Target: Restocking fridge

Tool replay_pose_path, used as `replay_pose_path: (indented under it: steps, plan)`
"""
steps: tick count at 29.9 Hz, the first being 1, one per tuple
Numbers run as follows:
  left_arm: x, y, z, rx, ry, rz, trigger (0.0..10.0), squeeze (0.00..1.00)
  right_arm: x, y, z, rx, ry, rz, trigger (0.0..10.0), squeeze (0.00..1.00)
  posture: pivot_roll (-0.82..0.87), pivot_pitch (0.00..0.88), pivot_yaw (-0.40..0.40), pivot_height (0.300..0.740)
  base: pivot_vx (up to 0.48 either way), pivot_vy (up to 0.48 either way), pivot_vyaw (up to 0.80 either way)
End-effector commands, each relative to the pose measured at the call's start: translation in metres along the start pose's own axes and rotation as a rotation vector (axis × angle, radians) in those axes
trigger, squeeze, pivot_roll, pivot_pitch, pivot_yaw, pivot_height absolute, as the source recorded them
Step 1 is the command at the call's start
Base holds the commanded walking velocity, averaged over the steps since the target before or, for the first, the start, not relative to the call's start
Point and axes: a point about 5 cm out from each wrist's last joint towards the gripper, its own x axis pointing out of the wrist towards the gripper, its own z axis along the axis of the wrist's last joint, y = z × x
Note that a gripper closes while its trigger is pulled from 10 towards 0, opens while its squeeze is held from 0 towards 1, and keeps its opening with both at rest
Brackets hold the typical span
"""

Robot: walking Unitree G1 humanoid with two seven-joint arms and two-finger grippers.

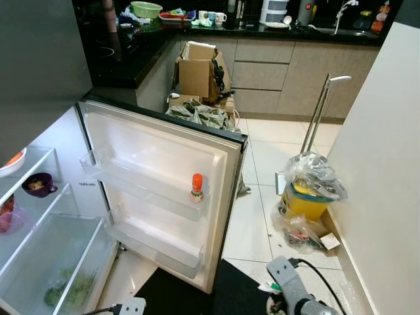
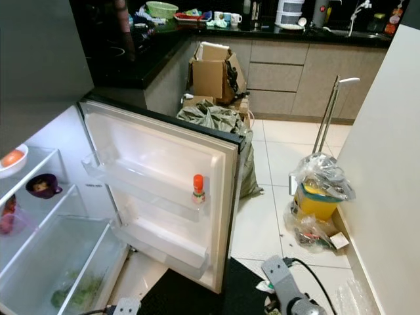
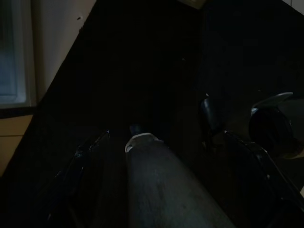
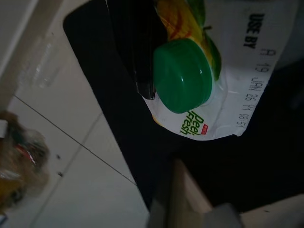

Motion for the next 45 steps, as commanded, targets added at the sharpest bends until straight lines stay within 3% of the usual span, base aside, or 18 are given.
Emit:
replay_pose_path:
  steps: [1,12,30,45]
  plan:
    - [-0.001,0.001,-0.003,0.001,0.008,0.000,10.0,0.00,0.000,0.001,0.001,-0.017,-0.003,0.009,10.0,0.00,-0.06,0.000,-0.044,0.740,0.000,0.000,0.00]
    - [-0.001,0.001,-0.004,0.005,0.011,-0.006,10.0,0.00,-0.003,0.006,-0.011,-0.014,0.035,0.037,10.0,0.00,-0.06,0.000,-0.044,0.740,0.132,0.000,0.00]
    - [-0.001,-0.001,-0.003,0.012,0.004,-0.016,10.0,0.00,-0.003,0.007,-0.011,-0.026,0.032,0.063,10.0,0.00,-0.06,0.000,-0.044,0.740,0.274,0.000,0.00]
    - [-0.001,-0.001,-0.003,-0.001,-0.002,-0.036,10.0,0.00,-0.004,0.012,-0.016,-0.014,0.036,0.104,10.0,0.00,-0.06,0.000,-0.040,0.740,0.000,0.000,0.00]
